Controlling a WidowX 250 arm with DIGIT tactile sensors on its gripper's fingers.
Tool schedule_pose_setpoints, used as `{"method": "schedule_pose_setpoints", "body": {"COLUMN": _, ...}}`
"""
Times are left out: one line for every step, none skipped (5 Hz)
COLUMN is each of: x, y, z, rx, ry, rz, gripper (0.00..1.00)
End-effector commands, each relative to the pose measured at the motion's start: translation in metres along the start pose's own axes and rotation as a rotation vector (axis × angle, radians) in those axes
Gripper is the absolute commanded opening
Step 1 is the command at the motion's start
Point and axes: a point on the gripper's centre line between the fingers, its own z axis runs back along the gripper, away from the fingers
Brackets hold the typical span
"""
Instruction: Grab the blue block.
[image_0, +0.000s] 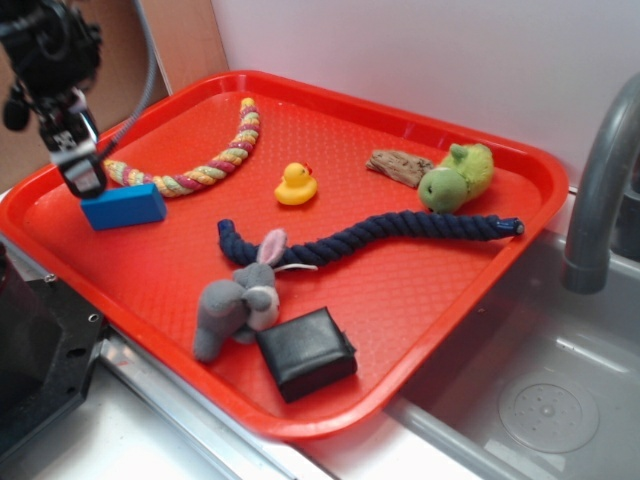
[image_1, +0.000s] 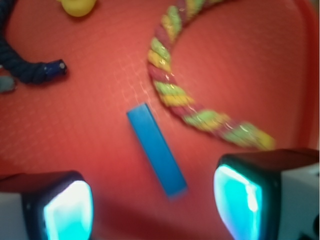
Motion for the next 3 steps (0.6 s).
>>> {"method": "schedule_pose_setpoints", "body": {"x": 0.0084, "y": -0.0125, "z": -0.0453, "rx": 0.009, "ry": 0.076, "rz": -0.075, "gripper": 1.00}}
{"method": "schedule_pose_setpoints", "body": {"x": 0.0093, "y": -0.0126, "z": -0.0446, "rx": 0.011, "ry": 0.067, "rz": -0.061, "gripper": 0.00}}
{"method": "schedule_pose_setpoints", "body": {"x": 0.0102, "y": -0.0132, "z": -0.0431, "rx": 0.018, "ry": 0.076, "rz": -0.058, "gripper": 0.00}}
